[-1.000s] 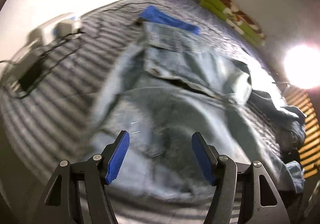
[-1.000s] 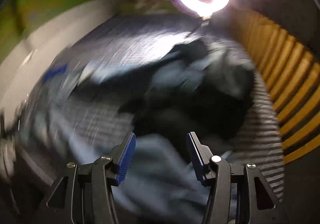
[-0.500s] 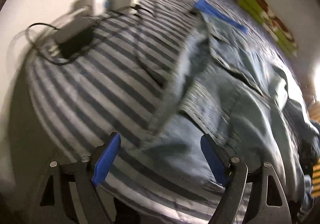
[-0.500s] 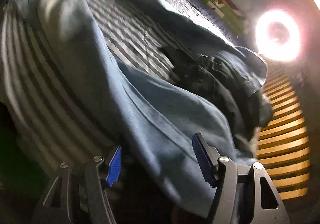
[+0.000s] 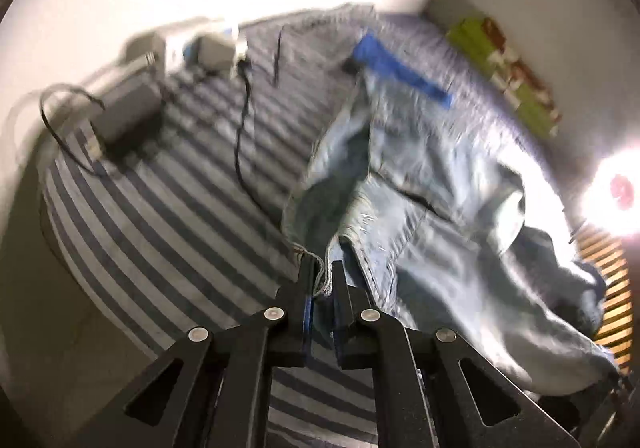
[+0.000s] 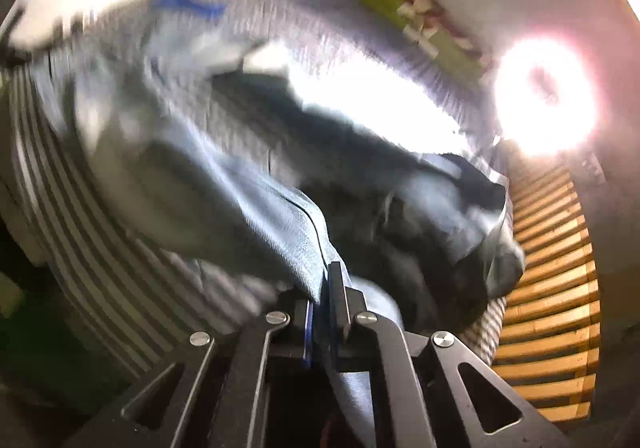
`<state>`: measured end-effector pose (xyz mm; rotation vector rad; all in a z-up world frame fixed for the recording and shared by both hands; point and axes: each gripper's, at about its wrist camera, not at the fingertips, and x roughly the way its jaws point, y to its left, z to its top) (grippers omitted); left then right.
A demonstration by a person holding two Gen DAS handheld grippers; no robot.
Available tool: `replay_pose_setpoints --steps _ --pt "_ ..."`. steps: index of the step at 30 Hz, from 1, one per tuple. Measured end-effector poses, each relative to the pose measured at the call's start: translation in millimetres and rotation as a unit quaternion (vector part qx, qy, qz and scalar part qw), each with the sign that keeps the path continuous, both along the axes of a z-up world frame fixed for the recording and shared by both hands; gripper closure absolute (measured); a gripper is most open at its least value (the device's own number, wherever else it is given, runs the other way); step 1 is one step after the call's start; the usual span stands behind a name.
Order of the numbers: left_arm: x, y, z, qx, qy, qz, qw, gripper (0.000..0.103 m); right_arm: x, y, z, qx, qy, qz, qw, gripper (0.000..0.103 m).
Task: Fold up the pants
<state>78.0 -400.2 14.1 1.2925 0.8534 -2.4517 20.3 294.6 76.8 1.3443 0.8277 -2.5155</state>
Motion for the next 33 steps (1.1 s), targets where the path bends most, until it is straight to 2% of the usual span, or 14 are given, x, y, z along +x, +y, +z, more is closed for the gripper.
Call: replay_pose_setpoints --steps 3,5,6,7,8,10,11,14,17,19,24,27,29,33 --pt "7 -23 24 -0.01 0.015 0.015 0.9997 0.096 -14 -15 36 -0.021 0.032 0.013 0.999 0.098" --pt "4 -37 23 -0.015 0.005 0.028 0.9995 0.096 -43 -21 30 -0.006 0.033 -0.006 0.999 0.094" --pt "3 -42 16 -0.02 -0.014 0.037 0.999 0.095 -62 -23 14 0.014 0.018 -0.021 1.0 0.078" --pt "2 -42 11 -0.024 -0.031 0.038 0.9985 0.095 -79 -23 -5 0.04 0.002 -0.034 0.999 0.066" --pt "0 -43 3 -0.027 -0.054 0.036 0.9975 0.09 -95 -21 -27 0.069 -0.012 -0.051 0.996 0.047" --pt "2 -40 -4 -0.04 -0.083 0.036 0.9951 0.087 -113 -12 -59 0.068 -0.051 -0.07 0.994 0.046" --pt "4 -37 -3 -0.049 -0.083 0.031 0.9949 0.087 -115 -6 -64 0.047 -0.059 -0.079 0.994 0.046" --pt "20 -28 13 -0.089 -0.074 0.031 0.9928 0.084 -96 16 -51 -0.057 -0.06 -0.089 0.993 0.046" --pt "28 -26 31 -0.091 -0.055 0.038 0.9937 0.084 -55 41 -31 -0.118 -0.041 -0.091 0.988 0.046" --pt "29 -14 45 -0.106 -0.043 0.029 0.993 0.084 -32 54 -26 -0.153 -0.042 -0.091 0.983 0.046" --pt "14 52 68 -0.114 -0.012 -0.049 0.9923 0.083 29 60 -35 -0.148 -0.042 -0.077 0.985 0.046" --pt "-2 113 72 -0.093 -0.001 -0.126 0.9876 0.082 61 60 -49 -0.155 -0.063 -0.073 0.983 0.046" --pt "-13 161 70 -0.097 -0.001 -0.181 0.9787 0.08 87 65 -57 -0.164 -0.072 -0.07 0.981 0.046" --pt "-33 258 51 -0.118 -0.018 -0.288 0.9502 0.076 136 85 -73 -0.167 -0.061 -0.103 0.979 0.046"
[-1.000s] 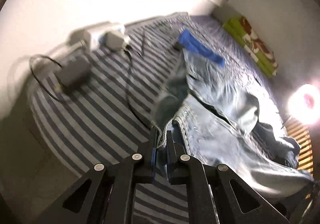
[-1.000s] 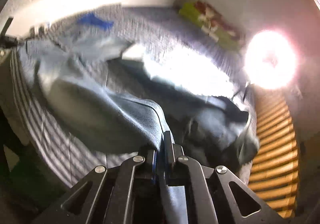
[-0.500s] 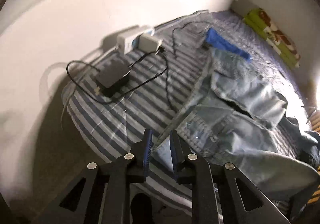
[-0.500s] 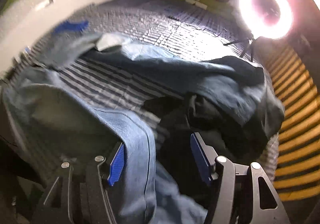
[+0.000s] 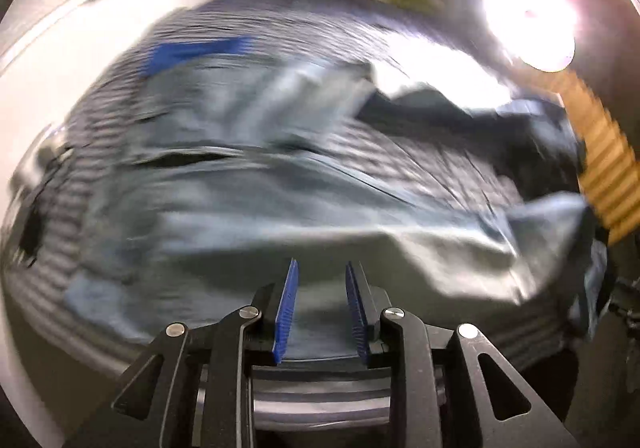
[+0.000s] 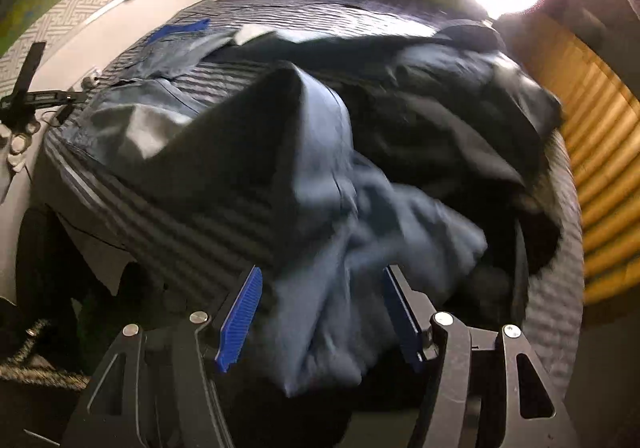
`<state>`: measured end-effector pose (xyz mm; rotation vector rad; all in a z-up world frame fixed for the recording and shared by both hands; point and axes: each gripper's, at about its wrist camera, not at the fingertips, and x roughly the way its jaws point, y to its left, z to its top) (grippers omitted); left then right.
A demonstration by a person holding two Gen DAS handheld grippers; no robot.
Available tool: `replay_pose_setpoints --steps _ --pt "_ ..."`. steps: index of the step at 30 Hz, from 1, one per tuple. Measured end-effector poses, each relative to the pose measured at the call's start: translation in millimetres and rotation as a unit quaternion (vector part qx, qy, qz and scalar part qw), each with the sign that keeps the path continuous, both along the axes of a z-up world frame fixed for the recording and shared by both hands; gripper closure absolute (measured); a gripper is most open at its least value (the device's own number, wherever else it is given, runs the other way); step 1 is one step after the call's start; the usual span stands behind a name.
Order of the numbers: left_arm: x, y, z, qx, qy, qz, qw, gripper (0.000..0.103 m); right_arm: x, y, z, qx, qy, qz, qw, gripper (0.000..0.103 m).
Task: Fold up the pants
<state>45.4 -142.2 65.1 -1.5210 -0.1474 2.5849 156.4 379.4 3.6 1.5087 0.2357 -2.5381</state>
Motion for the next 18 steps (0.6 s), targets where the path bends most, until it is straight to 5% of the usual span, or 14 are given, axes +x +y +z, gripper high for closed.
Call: replay_pose_setpoints --steps 6,11,13,14,15,18 --pt "-16 76 -27 -0.014 -0.023 -0.064 0.9976 0.066 51 -8 -28 0.016 0.011 0.0 1.0 0.044" --pt "-29 78 -38 -0.018 -0.036 -0.04 0.9984 0.066 43 -35 -63 0.102 0.004 0.03 0.994 0.044" --pt "-35 67 -38 -0.019 -0.039 -0.023 0.9988 0.066 34 -32 -63 0.106 0.01 0.026 0.994 0.059" --pt "-37 62 -38 -0.019 -0.041 -0.018 0.9988 0.066 29 -28 -58 0.1 0.01 0.02 0.995 0.078" --pt "-39 56 -39 -0.02 -0.042 -0.013 0.9988 0.066 24 -21 -52 0.095 0.009 0.012 0.995 0.086" --pt "-45 45 -40 -0.03 -0.043 -0.002 0.9986 0.066 21 -10 -21 0.096 0.04 0.002 0.995 0.09"
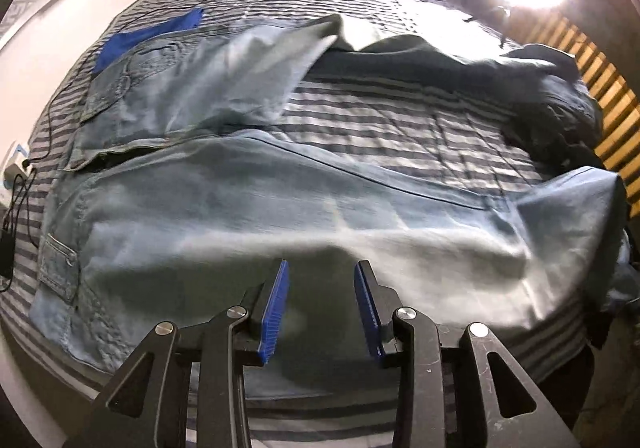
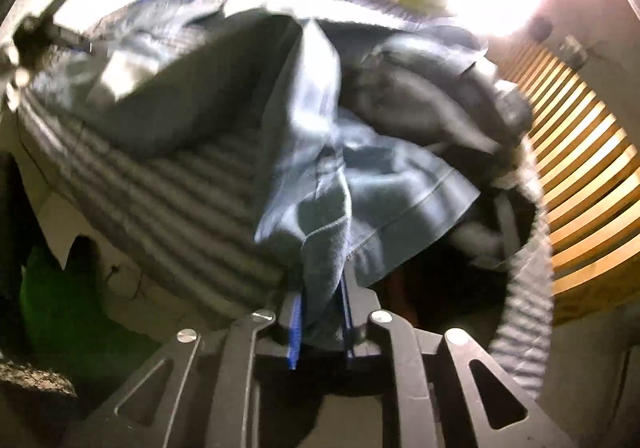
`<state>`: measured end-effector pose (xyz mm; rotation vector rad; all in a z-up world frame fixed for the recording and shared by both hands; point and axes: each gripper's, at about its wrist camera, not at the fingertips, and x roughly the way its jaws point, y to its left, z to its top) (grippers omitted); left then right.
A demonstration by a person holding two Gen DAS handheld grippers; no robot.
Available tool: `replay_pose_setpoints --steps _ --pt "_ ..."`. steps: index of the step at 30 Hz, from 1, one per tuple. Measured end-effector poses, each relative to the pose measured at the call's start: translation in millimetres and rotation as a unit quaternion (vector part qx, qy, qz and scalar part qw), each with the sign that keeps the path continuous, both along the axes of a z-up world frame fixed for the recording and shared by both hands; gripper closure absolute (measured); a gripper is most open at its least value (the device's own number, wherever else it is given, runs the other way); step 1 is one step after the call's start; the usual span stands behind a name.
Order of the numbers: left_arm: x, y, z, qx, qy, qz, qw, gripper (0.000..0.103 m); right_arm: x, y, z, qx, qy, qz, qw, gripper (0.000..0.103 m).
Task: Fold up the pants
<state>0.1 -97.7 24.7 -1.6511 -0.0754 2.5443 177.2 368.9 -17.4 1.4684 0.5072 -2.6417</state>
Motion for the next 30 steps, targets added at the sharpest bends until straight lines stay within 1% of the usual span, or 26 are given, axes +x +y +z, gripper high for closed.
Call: replay_pose_setpoints --steps 2,4,5,7,8,10,11,12,14,15,16,17,18,19,20,21,22,23,24,25,26,27,28,30 --pt "-4 -6 -1 -0.003 0.003 0.006 1.0 0.066 4 10 36 -0.022 0.025 -0.001 0.999 0.09" --pt "-9 -10 0 0.0 0.009 0.009 0.9999 0.066 11 24 82 -0.049 0.06 0.0 0.997 0.09" --pt "-11 -10 0 -0.002 0.009 0.01 0.9999 0.066 14 31 102 -0.052 0.079 0.0 0.996 0.09" --pt "-18 -10 -3 -0.004 0.007 0.011 0.9999 0.066 11 49 142 -0.042 0.11 -0.017 0.993 0.091" --pt "-21 -9 -5 -0.006 0.007 0.011 0.9999 0.066 7 60 156 -0.037 0.117 -0.031 0.992 0.092" --pt "-28 -3 -9 -0.009 0.007 0.007 0.9999 0.066 -15 90 181 -0.038 0.121 -0.078 0.989 0.095" --pt "-32 0 -10 -0.01 0.009 0.005 0.9999 0.066 -31 111 191 -0.045 0.128 -0.115 0.984 0.097" --pt "-37 4 -12 -0.012 0.01 0.003 0.9999 0.066 -44 125 194 -0.051 0.129 -0.14 0.98 0.099" --pt "-46 10 -16 -0.016 0.008 -0.003 0.9998 0.066 -77 150 188 -0.041 0.127 -0.186 0.973 0.103" --pt "-51 14 -18 -0.021 0.006 -0.007 0.9997 0.066 -96 161 176 -0.027 0.118 -0.201 0.972 0.103" --pt "-57 20 -21 -0.026 0.003 -0.015 0.9996 0.066 -109 168 163 -0.024 0.105 -0.203 0.973 0.103" --pt "-61 24 -22 -0.027 0.001 -0.022 0.9994 0.066 -118 173 149 -0.04 0.087 -0.198 0.976 0.103" --pt "-67 30 -23 -0.029 -0.001 -0.031 0.9991 0.063 -127 178 132 -0.077 0.054 -0.187 0.978 0.103" --pt "-70 33 -24 -0.033 0.0 -0.038 0.9987 0.059 -130 179 120 -0.099 0.037 -0.184 0.977 0.103" --pt "-73 37 -24 -0.038 0.001 -0.046 0.9982 0.054 -127 175 109 -0.111 0.031 -0.178 0.977 0.102" --pt "-77 42 -26 -0.046 0.001 -0.058 0.9973 0.048 -121 167 99 -0.12 0.025 -0.157 0.98 0.102" --pt "-82 46 -29 -0.057 -0.004 -0.071 0.9959 0.045 -114 159 89 -0.126 0.013 -0.136 0.983 0.101" --pt "-86 49 -33 -0.066 -0.01 -0.08 0.9946 0.04 -107 148 79 -0.126 -0.001 -0.111 0.986 0.097" --pt "-91 52 -37 -0.073 -0.017 -0.088 0.9933 0.034 -97 132 69 -0.115 -0.013 -0.082 0.99 0.088" --pt "-97 53 -43 -0.077 -0.029 -0.091 0.9925 0.031 -89 119 60 -0.101 -0.024 -0.058 0.993 0.081" --pt "-103 53 -49 -0.079 -0.038 -0.088 0.9923 0.026 -84 108 52 -0.088 -0.031 -0.045 0.995 0.062" --pt "-107 52 -53 -0.08 -0.043 -0.085 0.9923 0.024 -80 98 44 -0.073 -0.034 -0.031 0.996 0.05" --pt "-112 50 -59 -0.083 -0.049 -0.078 0.9922 0.024 -78 89 35 -0.058 -0.037 -0.018 0.997 0.049" --pt "-117 50 -71 -0.087 -0.055 -0.071 0.9921 0.024 -84 82 16 -0.032 -0.054 -0.016 0.998 0.049"
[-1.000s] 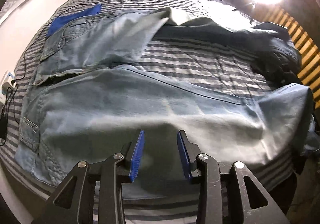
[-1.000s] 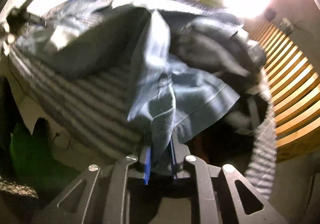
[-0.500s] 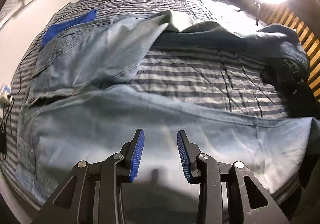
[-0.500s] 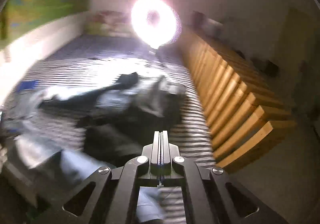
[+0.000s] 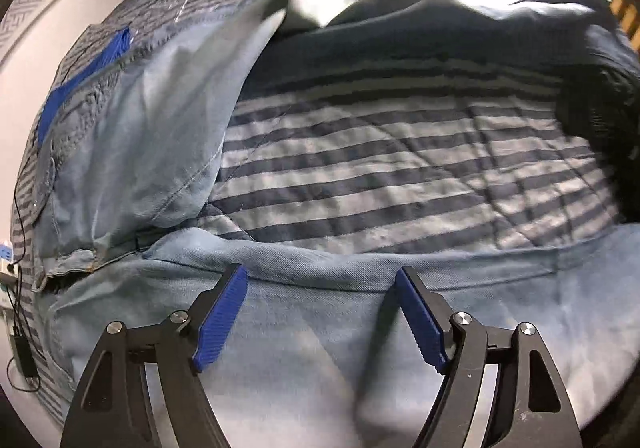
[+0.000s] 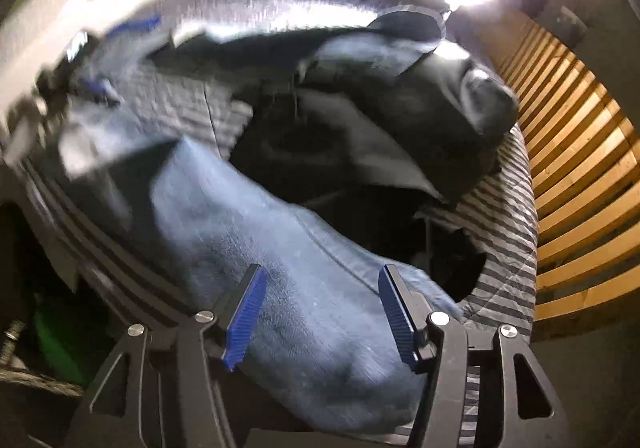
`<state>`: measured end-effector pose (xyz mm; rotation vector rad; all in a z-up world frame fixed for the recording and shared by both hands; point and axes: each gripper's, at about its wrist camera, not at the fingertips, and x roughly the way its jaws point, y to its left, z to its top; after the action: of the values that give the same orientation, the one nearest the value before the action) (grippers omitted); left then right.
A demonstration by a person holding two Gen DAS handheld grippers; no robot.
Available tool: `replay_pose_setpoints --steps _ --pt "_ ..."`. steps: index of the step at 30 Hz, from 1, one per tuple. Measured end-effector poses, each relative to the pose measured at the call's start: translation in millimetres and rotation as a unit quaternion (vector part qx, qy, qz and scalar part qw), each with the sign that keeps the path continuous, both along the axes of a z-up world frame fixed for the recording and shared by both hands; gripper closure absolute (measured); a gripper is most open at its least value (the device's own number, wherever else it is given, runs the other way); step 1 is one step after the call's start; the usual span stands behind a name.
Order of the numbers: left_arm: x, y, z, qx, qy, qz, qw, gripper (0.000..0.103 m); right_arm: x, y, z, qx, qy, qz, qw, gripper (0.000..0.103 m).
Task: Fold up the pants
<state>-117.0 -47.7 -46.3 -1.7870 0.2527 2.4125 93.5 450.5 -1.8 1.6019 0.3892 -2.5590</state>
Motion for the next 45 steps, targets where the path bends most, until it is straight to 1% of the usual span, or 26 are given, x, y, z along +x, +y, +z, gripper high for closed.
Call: replay_pose_setpoints --steps 1,2,3,4,5,6,8,13,15,17,18,19,20,21,22,25,27,30,33,34,35,36,37,38,42,45 --pt "1 1 -4 -0.001 0.001 0.0 1.0 0.025 -4 -2 -8 0.002 -0.009 -0.001 1.0 0.049" --pt "3 2 -3 0.003 0.012 -0.001 0.9999 0.031 -7 -2 -17 -0.002 -0.021 -0.005 1.0 0.049" --pt "6 4 -2 0.02 0.014 -0.008 0.9997 0.051 -10 -3 -24 -0.006 -0.035 -0.008 0.999 0.053" --pt "9 6 1 0.023 0.017 -0.01 0.9995 0.062 -11 -6 -29 -0.005 -0.042 -0.007 0.999 0.061" --pt "12 8 2 0.009 0.025 -0.01 0.9996 0.095 -9 -10 -29 -0.002 -0.041 -0.001 0.999 0.084" --pt "15 12 4 -0.013 0.03 -0.012 0.9994 0.102 -5 -16 -26 -0.001 -0.039 0.005 0.999 0.101" --pt "20 13 9 -0.014 0.043 -0.008 0.9989 0.102 3 -25 -16 0.006 -0.02 0.012 1.0 0.103" --pt "31 -2 37 0.032 0.071 0.008 0.9969 0.103 29 -30 33 0.002 0.048 0.002 0.999 0.103" --pt "35 -4 48 0.027 0.084 -0.003 0.9961 0.102 39 -29 53 -0.007 0.069 0.003 0.998 0.103" --pt "38 -6 58 0.017 0.1 -0.006 0.9948 0.102 39 -23 66 0.009 0.085 -0.005 0.996 0.103" --pt "39 -8 64 0.026 0.106 -0.002 0.994 0.102 38 -16 68 0.015 0.087 -0.015 0.996 0.099" --pt "41 -13 71 0.04 0.112 0.003 0.993 0.102 36 -7 68 0.012 0.08 -0.024 0.996 0.093" --pt "44 -17 76 0.045 0.119 0.009 0.9919 0.103 33 3 66 0.004 0.068 -0.031 0.997 0.068" --pt "48 -21 82 0.044 0.129 0.014 0.9906 0.103 30 14 63 0.005 0.067 -0.045 0.997 0.044" --pt "52 -25 88 0.043 0.139 0.02 0.9891 0.103 27 24 59 0.005 0.072 -0.056 0.996 0.042" --pt "63 -45 102 0.054 0.157 0.042 0.9853 0.103 19 42 46 -0.009 0.058 -0.058 0.997 0.042" --pt "66 -55 103 0.065 0.148 0.045 0.9859 0.103 9 46 35 -0.009 0.044 -0.044 0.998 0.042" --pt "64 -59 92 0.049 0.125 0.041 0.9901 0.103 -10 49 13 -0.005 0.017 -0.032 0.999 0.042" --pt "59 -47 76 0.037 0.108 0.029 0.9931 0.103 -21 45 -10 -0.001 -0.012 -0.022 1.0 0.044" --pt "56 -41 71 0.037 0.103 0.025 0.9936 0.103 -21 40 -16 0.004 -0.022 -0.015 1.0 0.049" --pt "53 -36 66 0.039 0.099 0.023 0.9941 0.103 -19 35 -21 0.011 -0.026 -0.007 1.0 0.065" --pt "50 -30 63 0.041 0.095 0.019 0.9944 0.103 -15 30 -22 0.028 -0.022 -0.003 0.999 0.075" --pt "47 -23 59 0.038 0.092 0.013 0.9949 0.103 -11 27 -21 0.038 -0.018 0.001 0.999 0.082" --pt "45 -18 57 0.034 0.09 0.008 0.9953 0.103 -7 25 -19 0.04 -0.017 0.002 0.999 0.099" --pt "44 -3 50 0.04 0.084 -0.01 0.9956 0.103 16 25 5 0.028 0.011 -0.01 0.999 0.1" --pt "49 1 47 0.034 0.085 -0.016 0.9957 0.103 34 9 26 0.048 0.04 -0.008 0.998 0.1"
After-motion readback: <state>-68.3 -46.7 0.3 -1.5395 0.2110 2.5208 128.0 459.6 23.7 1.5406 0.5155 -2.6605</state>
